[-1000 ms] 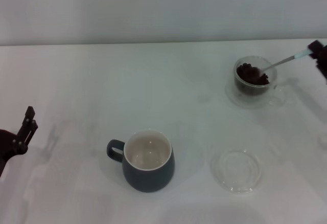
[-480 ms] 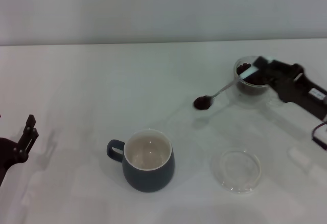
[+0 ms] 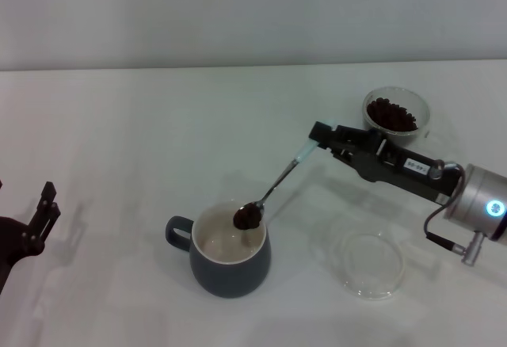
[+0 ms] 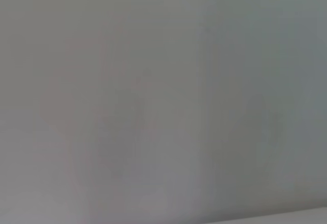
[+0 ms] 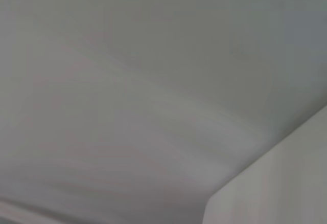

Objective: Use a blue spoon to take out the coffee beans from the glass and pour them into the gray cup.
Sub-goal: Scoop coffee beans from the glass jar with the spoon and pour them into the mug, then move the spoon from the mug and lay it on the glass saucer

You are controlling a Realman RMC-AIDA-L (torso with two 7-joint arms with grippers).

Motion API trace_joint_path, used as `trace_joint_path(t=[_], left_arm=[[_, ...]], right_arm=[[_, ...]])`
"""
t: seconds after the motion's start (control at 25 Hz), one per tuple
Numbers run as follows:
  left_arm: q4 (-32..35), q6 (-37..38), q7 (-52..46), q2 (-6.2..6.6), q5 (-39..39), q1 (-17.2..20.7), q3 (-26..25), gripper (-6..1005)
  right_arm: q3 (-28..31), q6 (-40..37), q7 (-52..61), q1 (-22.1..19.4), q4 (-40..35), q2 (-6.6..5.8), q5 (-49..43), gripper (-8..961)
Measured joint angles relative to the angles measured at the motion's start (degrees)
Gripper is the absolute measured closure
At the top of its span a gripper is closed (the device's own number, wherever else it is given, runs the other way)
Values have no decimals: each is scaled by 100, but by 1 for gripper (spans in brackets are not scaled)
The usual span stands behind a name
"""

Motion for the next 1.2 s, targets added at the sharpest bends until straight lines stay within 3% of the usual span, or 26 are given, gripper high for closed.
trace_joint_path(t=[0.48,0.88,1.2], left_arm=[[3,-68,-17,-2,-1,-2,0,229],[-8,-69,-8,9,-2,-19,0,229],[-8,-68,-27,10,-39,-39,-41,229]], right_arm=[[-562,501,-393,348,-280,46,14,809],[-824,345,-2168,201,-893,48,21,809],[-850,-122,-3569,174,-952,35,98,808]])
